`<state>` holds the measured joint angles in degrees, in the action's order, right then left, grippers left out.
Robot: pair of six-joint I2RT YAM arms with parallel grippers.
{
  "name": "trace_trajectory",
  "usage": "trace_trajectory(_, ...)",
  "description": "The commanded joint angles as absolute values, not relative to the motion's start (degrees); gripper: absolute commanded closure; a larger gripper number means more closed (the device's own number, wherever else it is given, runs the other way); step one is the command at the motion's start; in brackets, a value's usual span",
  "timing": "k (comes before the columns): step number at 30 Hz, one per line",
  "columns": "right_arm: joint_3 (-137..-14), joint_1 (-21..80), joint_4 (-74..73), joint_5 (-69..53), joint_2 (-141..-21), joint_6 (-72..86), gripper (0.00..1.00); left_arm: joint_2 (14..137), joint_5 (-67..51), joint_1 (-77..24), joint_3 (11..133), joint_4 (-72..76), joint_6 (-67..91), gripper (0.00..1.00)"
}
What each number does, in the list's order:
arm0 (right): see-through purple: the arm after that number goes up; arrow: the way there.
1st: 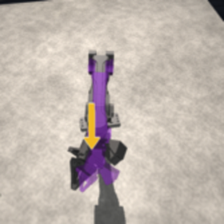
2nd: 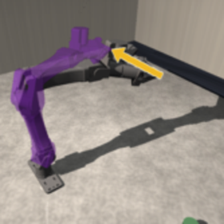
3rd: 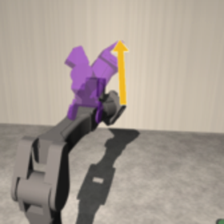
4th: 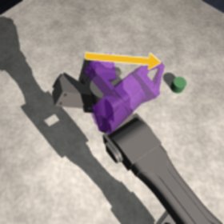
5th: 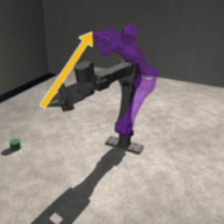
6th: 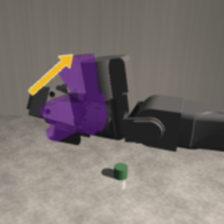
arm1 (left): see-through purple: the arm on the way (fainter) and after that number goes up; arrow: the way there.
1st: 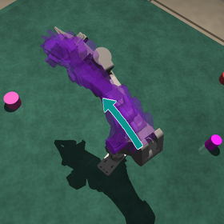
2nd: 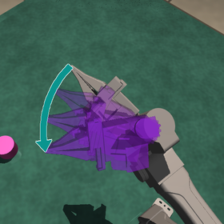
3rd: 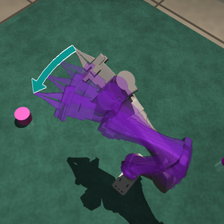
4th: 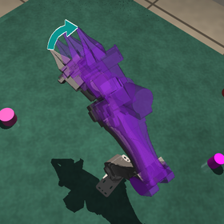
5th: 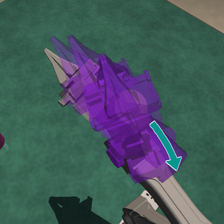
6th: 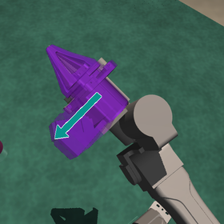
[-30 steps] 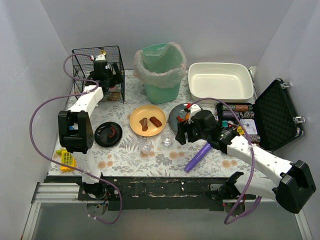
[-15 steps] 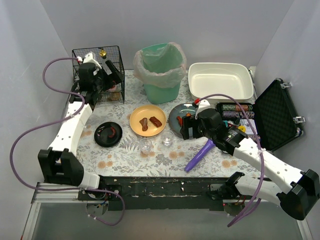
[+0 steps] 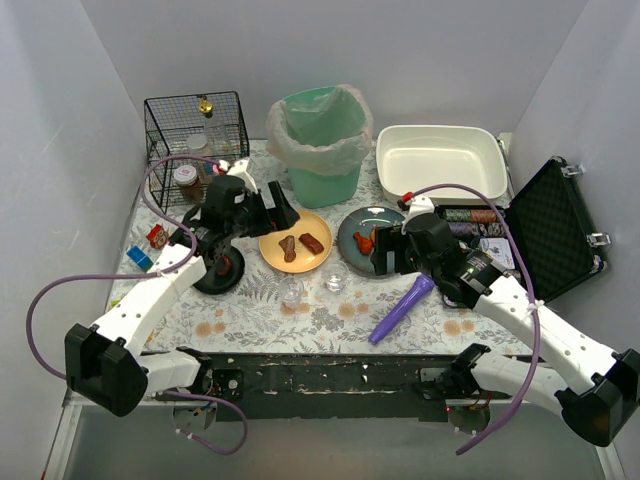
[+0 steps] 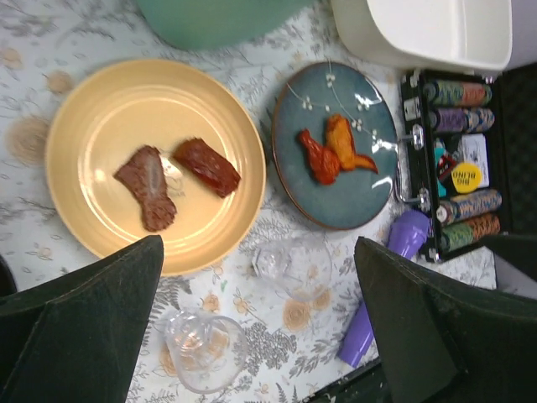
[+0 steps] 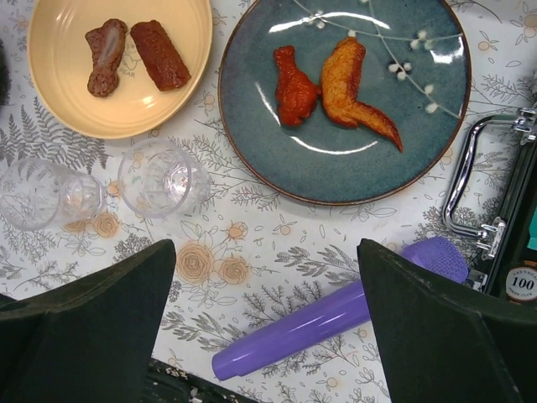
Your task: Clear the kitchen counter
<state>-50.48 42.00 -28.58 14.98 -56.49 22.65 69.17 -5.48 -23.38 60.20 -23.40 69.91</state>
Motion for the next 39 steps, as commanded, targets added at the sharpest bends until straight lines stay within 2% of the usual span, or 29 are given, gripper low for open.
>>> trace_trajectory(1, -53.4, 41.8, -30.8, 17.7, -55.5, 24.4, 0.02, 69.4, -5.9, -29.0, 58.4, -21.5, 70.8, 0.02)
trace_trajectory(12, -51.3, 41.8, -31.3, 17.4, -54.1, 26.5, 0.04, 80.1, -5.7, -38.4, 59.2, -19.5, 68.5, 0.05)
trace_trajectory(26, -50.3, 41.7, -30.7, 16.9, -54.1, 26.5, 0.05, 87.6, -2.9, -43.3, 59.1, -20.0, 66.7, 0.27)
trace_trajectory(36, -49.2, 41.7, -30.5, 16.4, -53.6, 26.5, 0.05, 92.4, -0.8, -45.2, 60.7, -20.8, 66.3, 0.34)
trace_trajectory(39, -48.7, 41.7, -30.1, 16.3, -53.5, 26.5, 0.05, 93.5, -0.8, -45.6, 61.8, -20.9, 66.3, 0.42)
